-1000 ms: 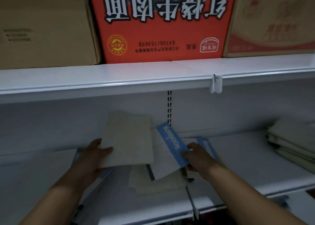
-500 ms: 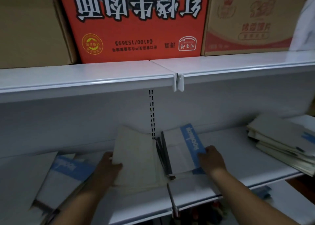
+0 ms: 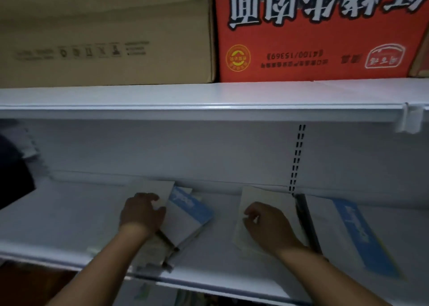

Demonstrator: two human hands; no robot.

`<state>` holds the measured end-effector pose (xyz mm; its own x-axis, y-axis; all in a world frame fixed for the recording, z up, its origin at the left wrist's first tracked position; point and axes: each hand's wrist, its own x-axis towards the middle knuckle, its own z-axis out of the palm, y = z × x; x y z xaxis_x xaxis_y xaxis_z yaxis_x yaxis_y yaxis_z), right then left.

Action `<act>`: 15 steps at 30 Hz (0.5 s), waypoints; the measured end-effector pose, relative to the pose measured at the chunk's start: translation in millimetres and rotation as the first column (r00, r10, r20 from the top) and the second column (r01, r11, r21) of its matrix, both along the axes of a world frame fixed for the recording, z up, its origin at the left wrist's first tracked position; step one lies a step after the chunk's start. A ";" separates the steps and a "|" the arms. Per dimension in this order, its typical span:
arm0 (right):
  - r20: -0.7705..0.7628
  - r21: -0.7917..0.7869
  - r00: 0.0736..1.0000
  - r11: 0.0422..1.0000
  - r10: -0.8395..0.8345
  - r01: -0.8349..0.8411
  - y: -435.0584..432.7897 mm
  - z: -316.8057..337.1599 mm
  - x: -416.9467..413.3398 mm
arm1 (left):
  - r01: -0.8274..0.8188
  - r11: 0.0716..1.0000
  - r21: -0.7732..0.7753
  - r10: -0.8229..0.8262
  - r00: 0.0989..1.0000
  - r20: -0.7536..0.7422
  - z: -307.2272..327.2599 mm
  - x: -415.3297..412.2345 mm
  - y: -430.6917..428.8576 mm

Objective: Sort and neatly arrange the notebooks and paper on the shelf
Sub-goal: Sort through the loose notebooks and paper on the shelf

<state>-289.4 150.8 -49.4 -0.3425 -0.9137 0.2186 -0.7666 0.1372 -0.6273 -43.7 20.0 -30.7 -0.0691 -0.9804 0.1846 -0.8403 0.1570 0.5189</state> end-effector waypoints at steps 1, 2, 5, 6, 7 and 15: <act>-0.018 0.003 0.999 0.999 0.039 -0.039 -15.0 -0.9 15.9 | -0.085 0.996 0.038 0.081 0.992 0.095 -4.3 22.9 -7.9; -0.040 0.013 0.997 0.998 0.063 -0.063 -29.8 -1.8 31.5 | -0.145 0.985 0.097 0.126 0.976 0.178 -7.8 42.8 -10.6; -0.078 0.089 0.994 0.994 0.072 -0.065 -70.8 -10.8 74.2 | -0.199 0.968 0.153 0.155 0.953 0.260 -24.4 77.7 -15.8; -0.072 0.144 0.996 0.989 0.046 -0.036 -82.2 -15.3 85.8 | -0.197 0.967 0.161 0.149 0.952 0.268 -24.2 82.2 -12.4; -0.063 0.205 0.998 0.979 0.015 -0.001 -91.1 -18.6 94.6 | -0.196 0.969 0.152 0.152 0.953 0.261 -26.5 86.6 -14.9; 0.062 0.336 0.997 0.940 0.035 -0.054 -109.4 6.3 84.3 | -0.147 0.970 0.195 0.187 0.961 -0.204 6.9 103.1 -10.8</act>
<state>-205.0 41.4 -43.1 -0.3027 -0.9452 -0.1227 -0.7428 0.3146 -0.5910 59.4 9.2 -23.8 0.1211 -0.9926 -0.0004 -0.7090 -0.0868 0.6998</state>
